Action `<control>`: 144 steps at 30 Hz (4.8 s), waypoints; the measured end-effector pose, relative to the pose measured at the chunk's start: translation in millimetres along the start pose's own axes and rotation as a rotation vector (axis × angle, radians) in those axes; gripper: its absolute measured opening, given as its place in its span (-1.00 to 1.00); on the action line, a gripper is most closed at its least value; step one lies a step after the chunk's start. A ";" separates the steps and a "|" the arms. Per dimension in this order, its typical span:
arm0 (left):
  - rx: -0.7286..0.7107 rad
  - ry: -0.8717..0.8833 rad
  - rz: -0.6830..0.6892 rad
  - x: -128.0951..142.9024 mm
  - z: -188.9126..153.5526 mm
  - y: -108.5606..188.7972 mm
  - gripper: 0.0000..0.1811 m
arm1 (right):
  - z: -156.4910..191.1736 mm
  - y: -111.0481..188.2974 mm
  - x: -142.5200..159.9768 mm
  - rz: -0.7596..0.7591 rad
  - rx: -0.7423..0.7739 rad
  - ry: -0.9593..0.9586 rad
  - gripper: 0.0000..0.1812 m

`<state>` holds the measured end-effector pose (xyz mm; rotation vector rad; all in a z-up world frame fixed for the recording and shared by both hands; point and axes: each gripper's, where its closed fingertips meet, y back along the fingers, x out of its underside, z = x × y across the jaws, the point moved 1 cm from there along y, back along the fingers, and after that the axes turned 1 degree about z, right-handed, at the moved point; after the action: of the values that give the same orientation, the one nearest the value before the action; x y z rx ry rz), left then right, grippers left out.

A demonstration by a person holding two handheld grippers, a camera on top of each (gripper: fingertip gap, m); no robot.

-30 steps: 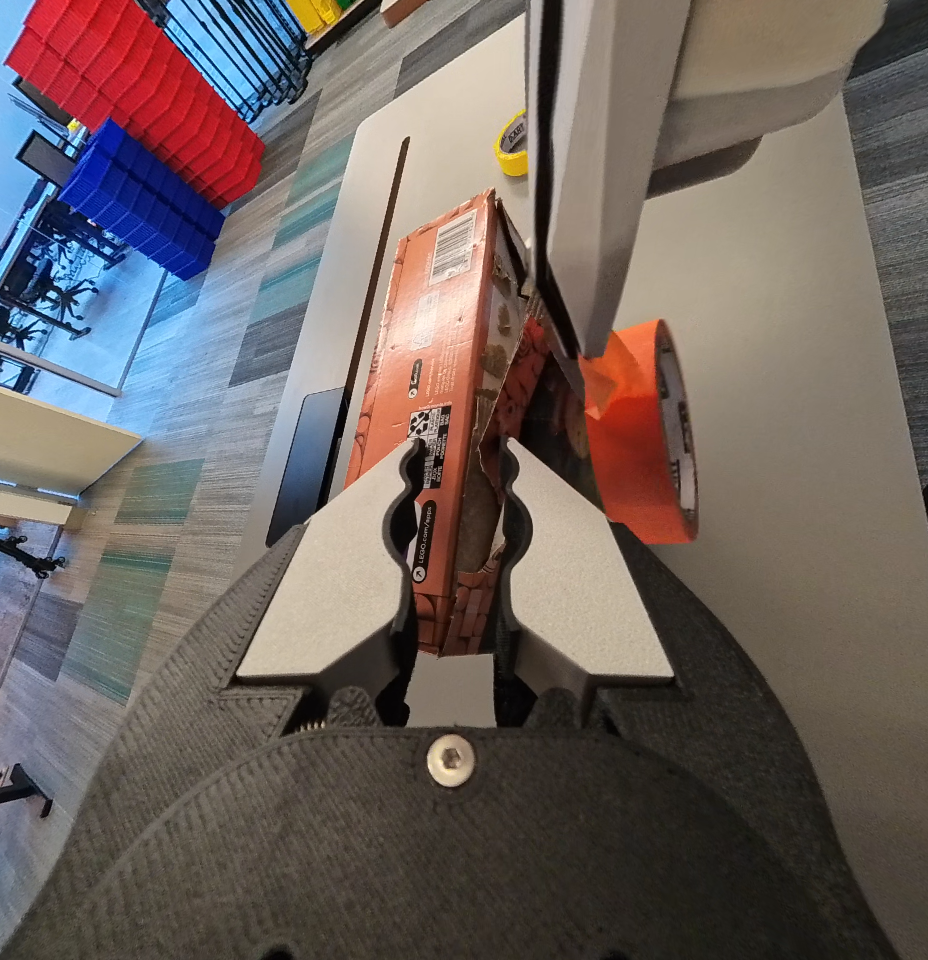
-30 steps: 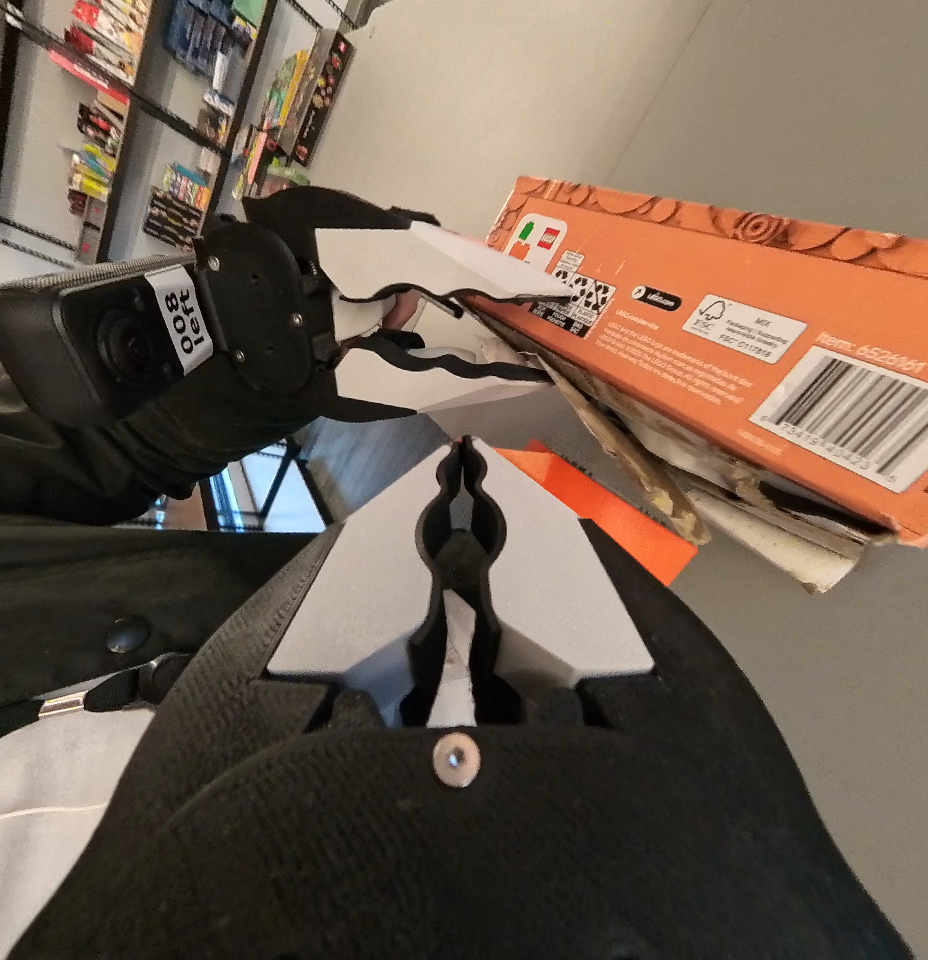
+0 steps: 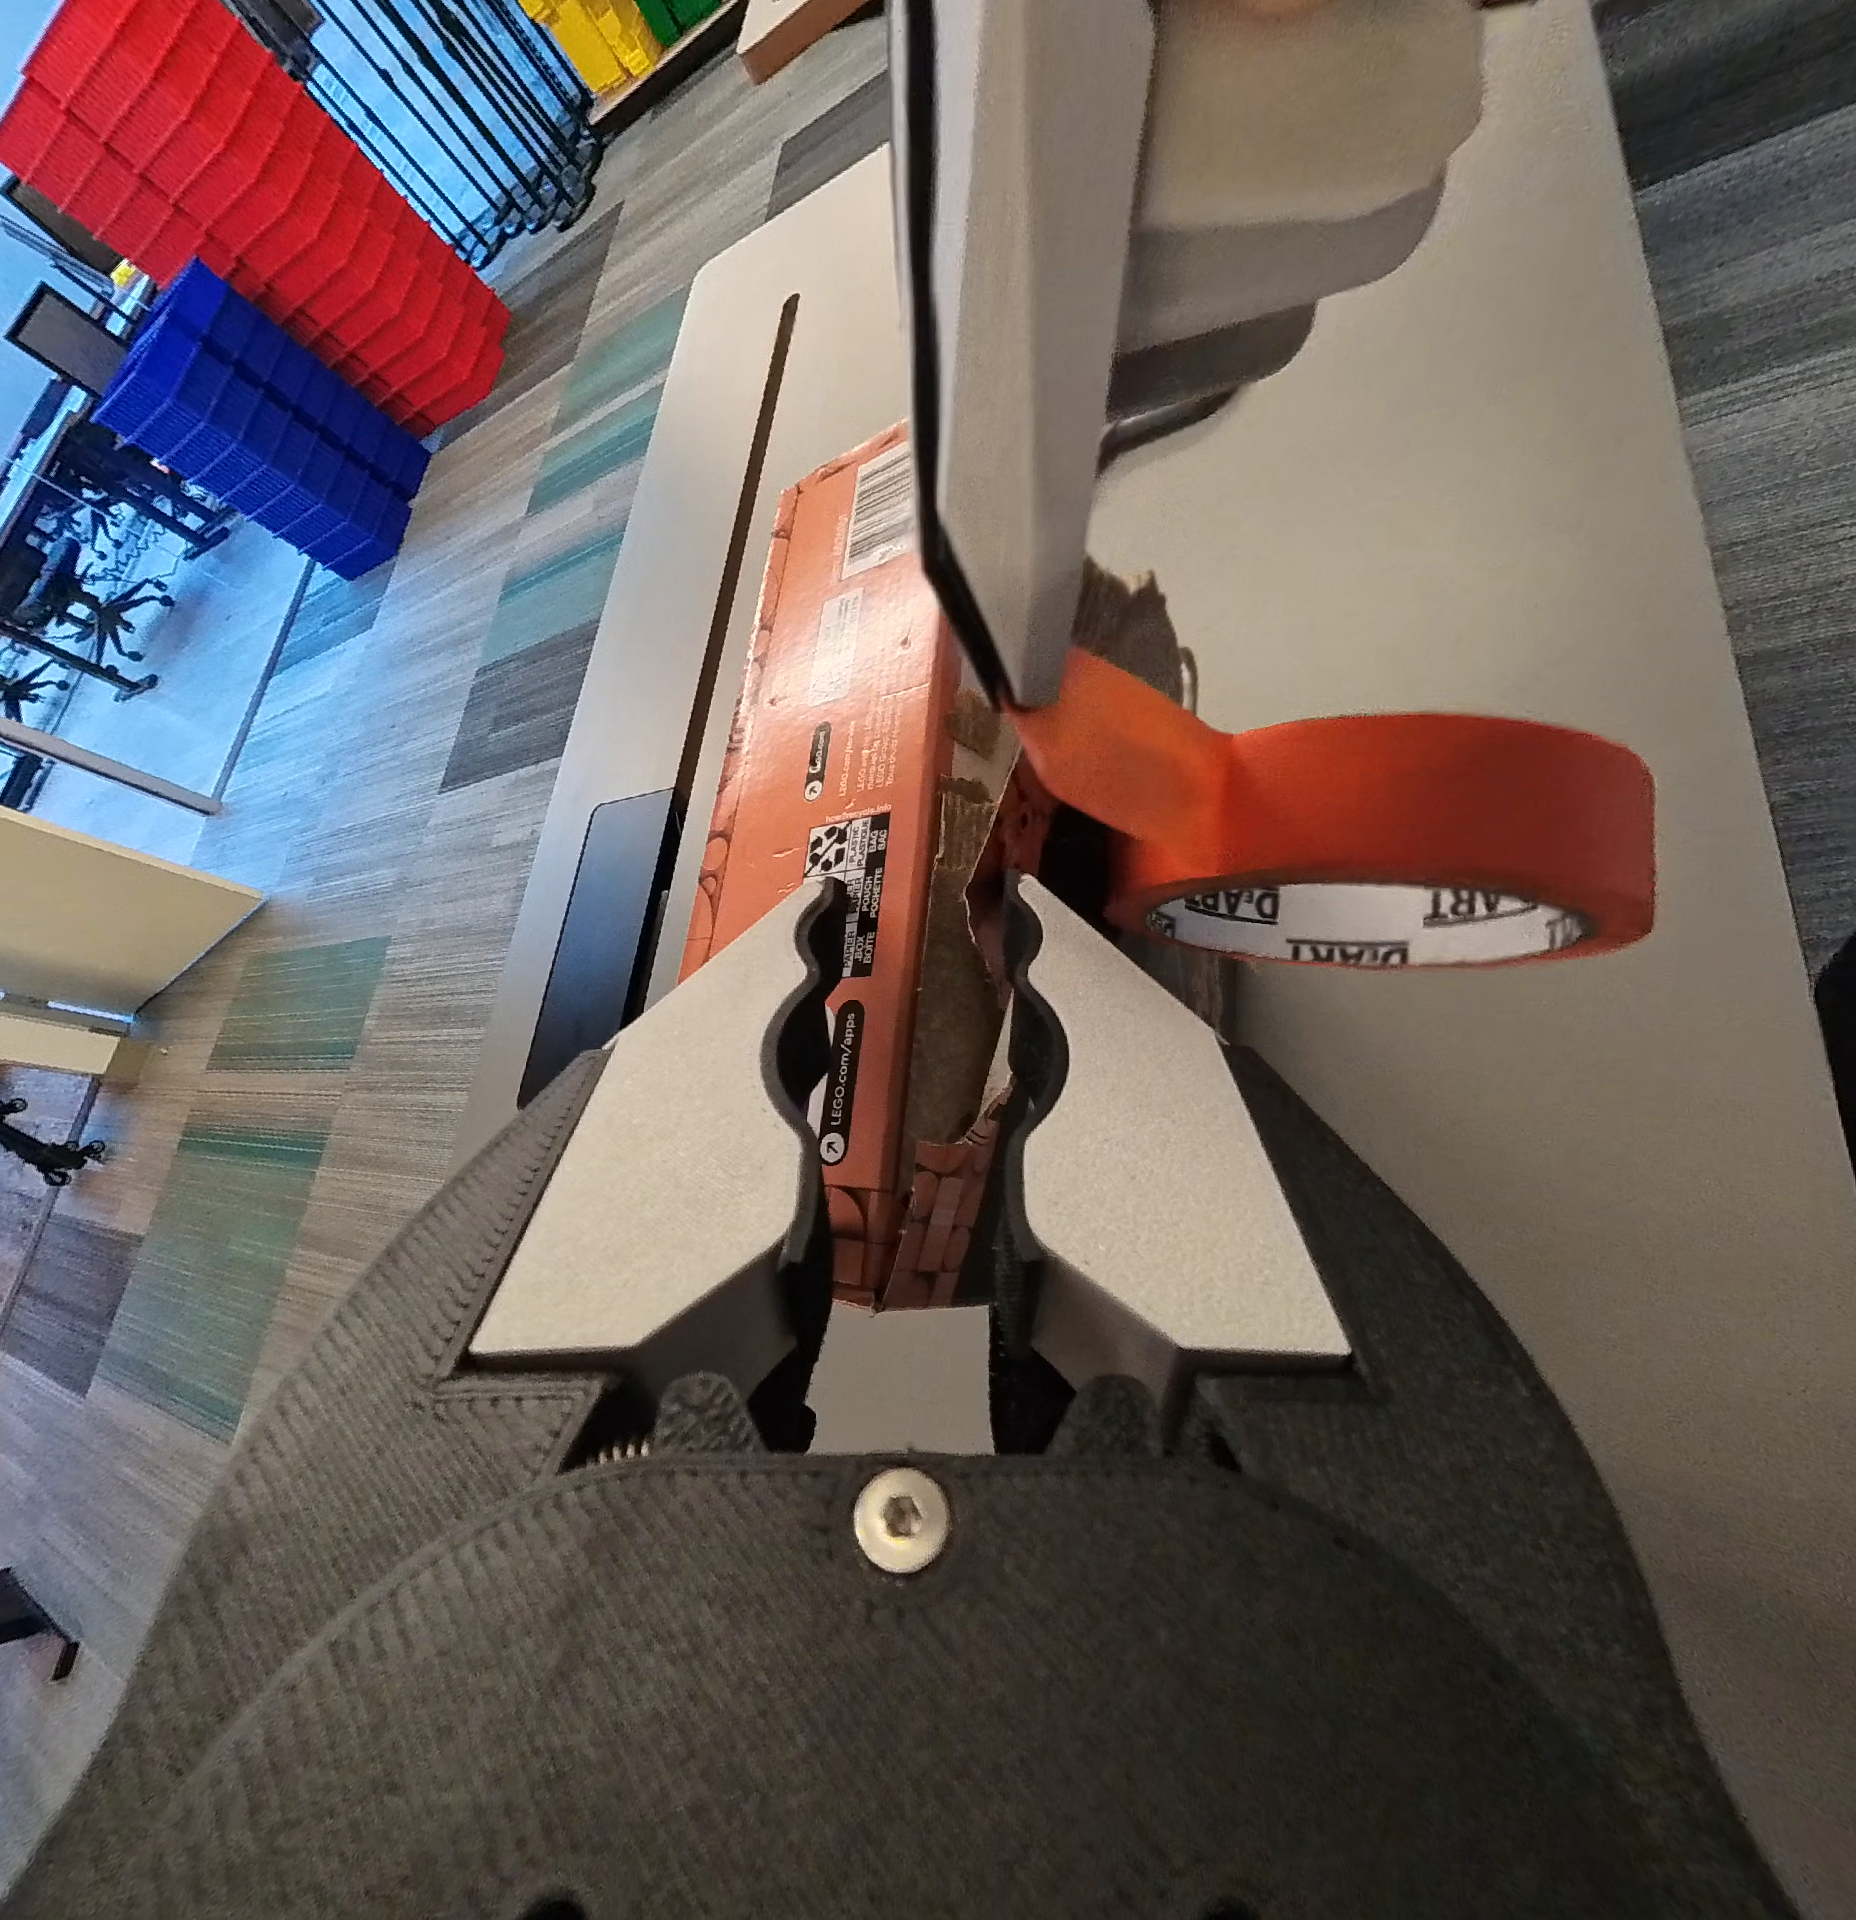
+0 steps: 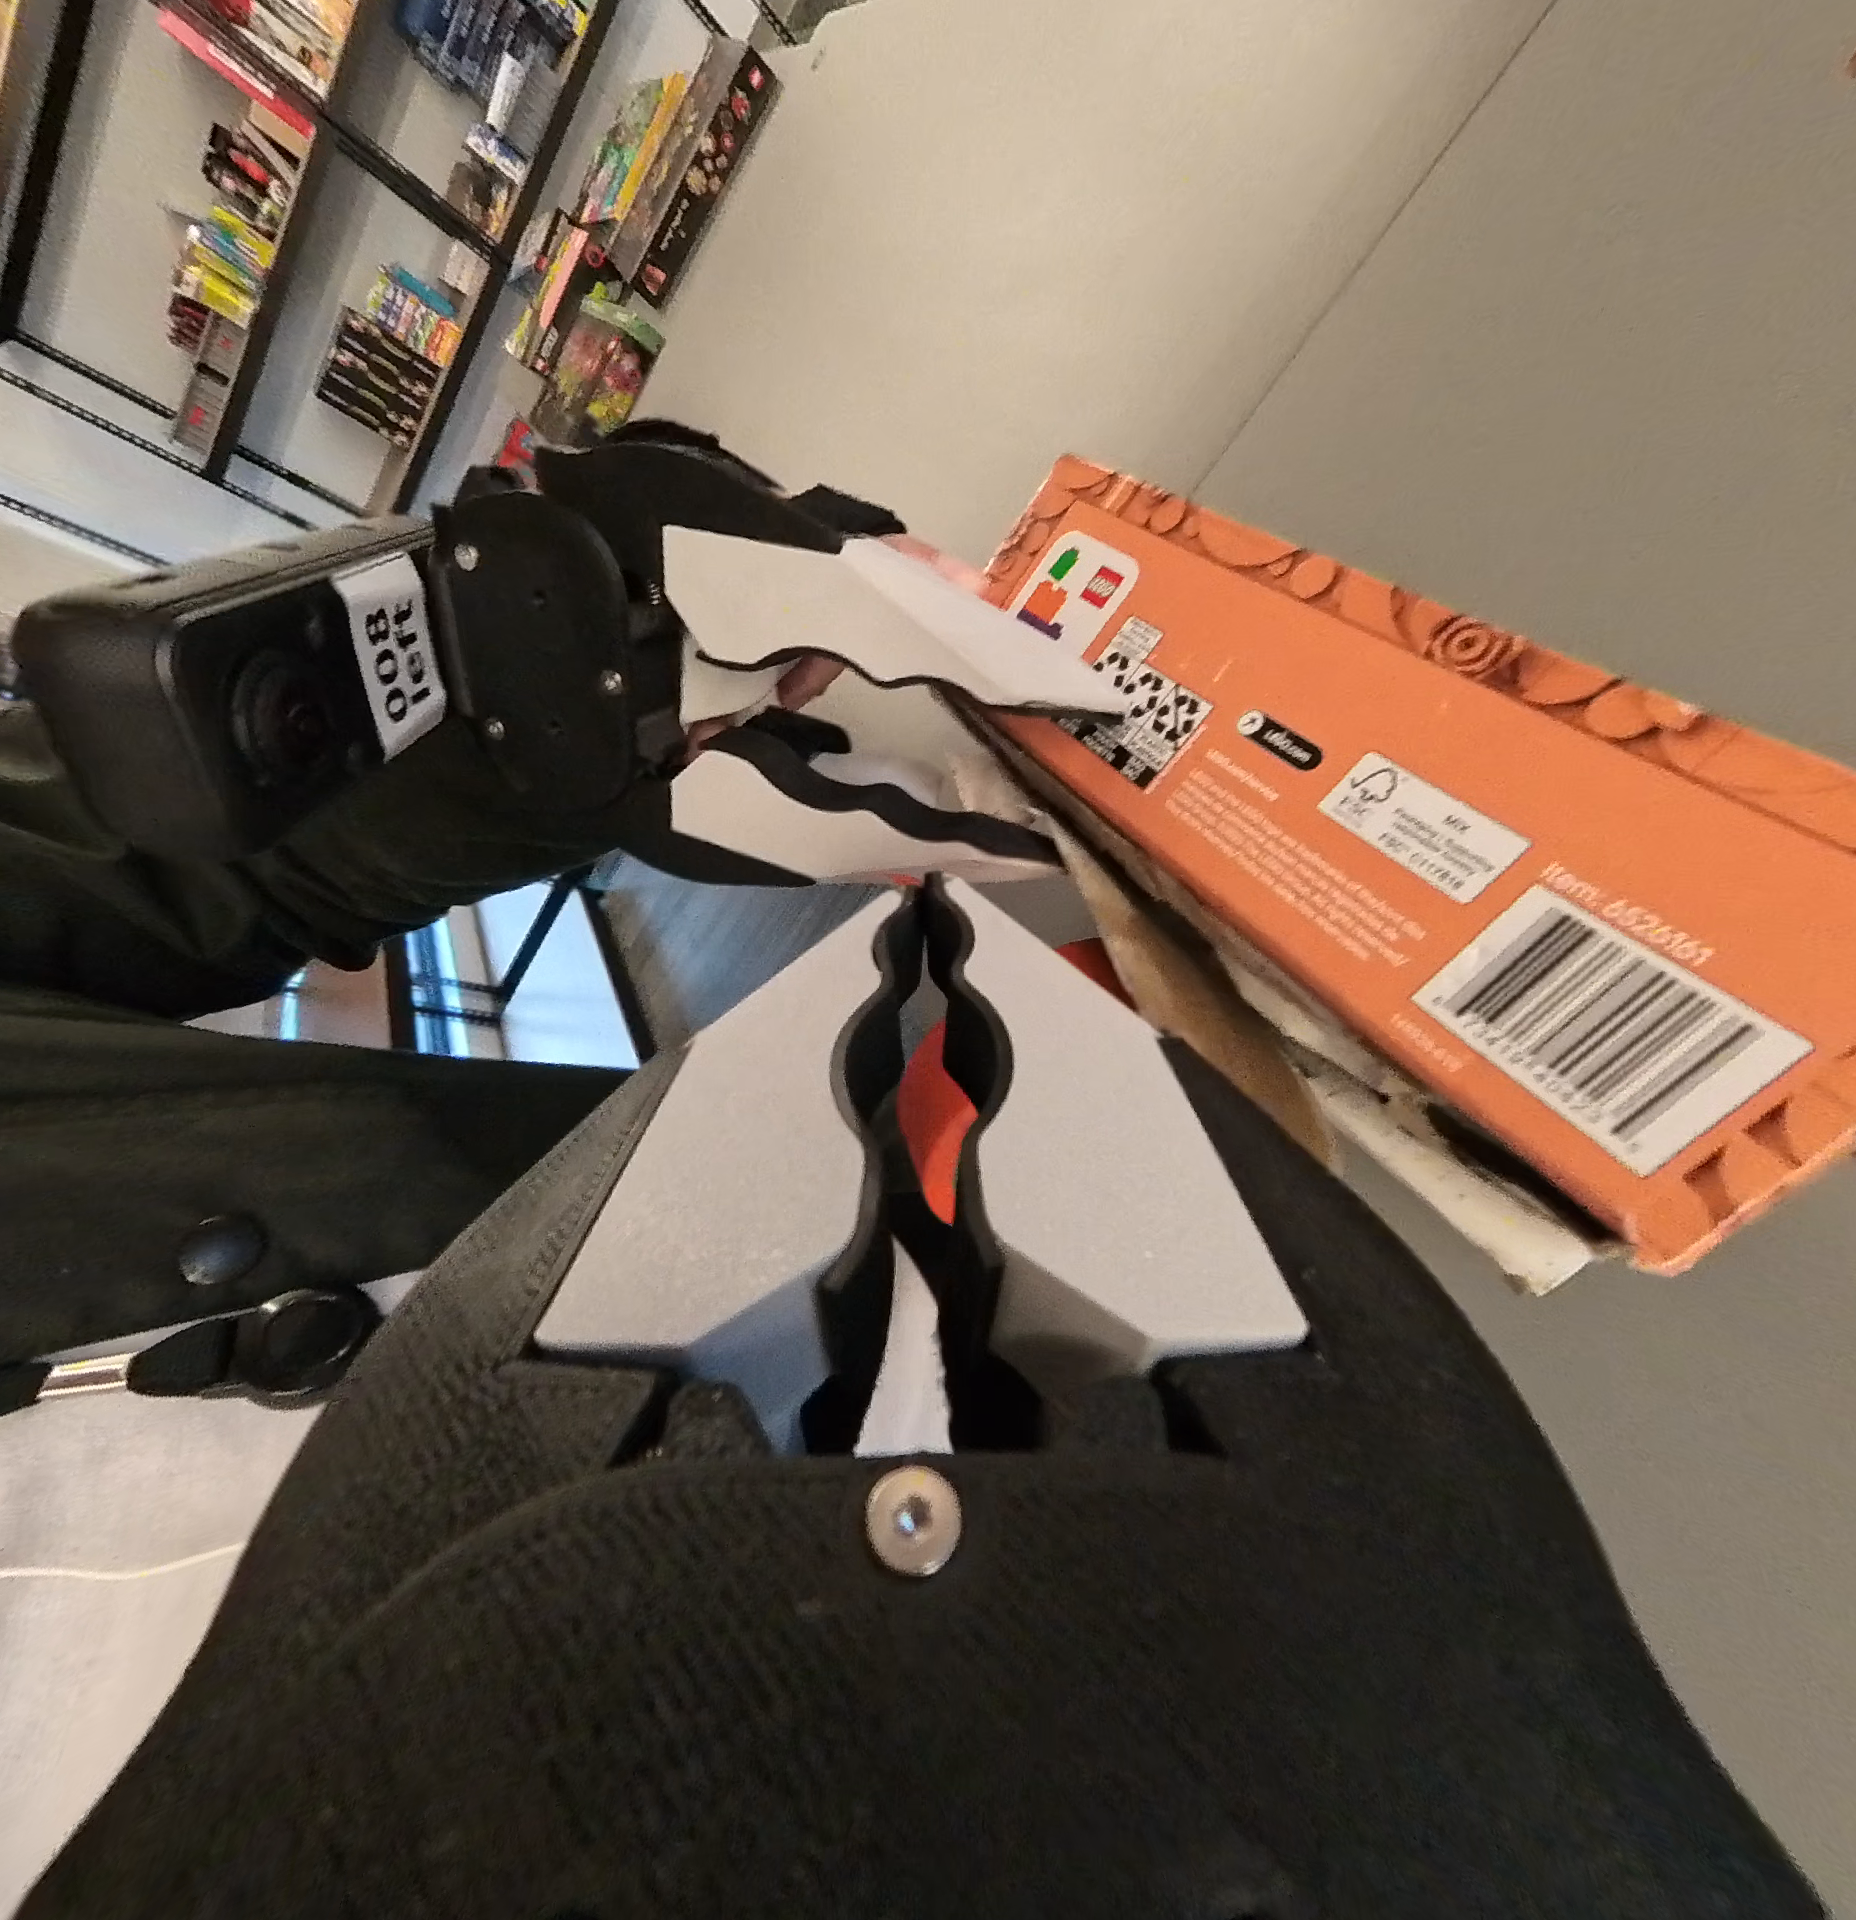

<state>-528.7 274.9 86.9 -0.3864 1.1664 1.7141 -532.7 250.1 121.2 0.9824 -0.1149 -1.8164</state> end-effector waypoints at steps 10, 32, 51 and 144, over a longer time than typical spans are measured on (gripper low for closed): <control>-0.003 -0.002 0.000 -0.1 0.5 0.4 -0.69 | -16.6 0.3 -13.1 0.010 0.043 0.027 -1.00; -0.039 -0.068 -0.017 -1.2 0.9 2.3 -0.78 | -40.3 -1.6 -31.0 0.037 0.059 0.002 -1.00; -0.038 -0.062 -0.017 -1.6 1.0 3.2 -0.78 | -53.4 -11.7 -28.9 0.111 0.085 0.120 -1.00; -0.028 -0.053 -0.012 0.0 1.2 1.0 -0.80 | -34.0 -19.5 -29.1 0.056 -0.095 -0.408 -1.00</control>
<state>-529.3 275.9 88.0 -0.3627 1.1002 1.7217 -520.2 294.6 105.7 0.5276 -0.3004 -1.9298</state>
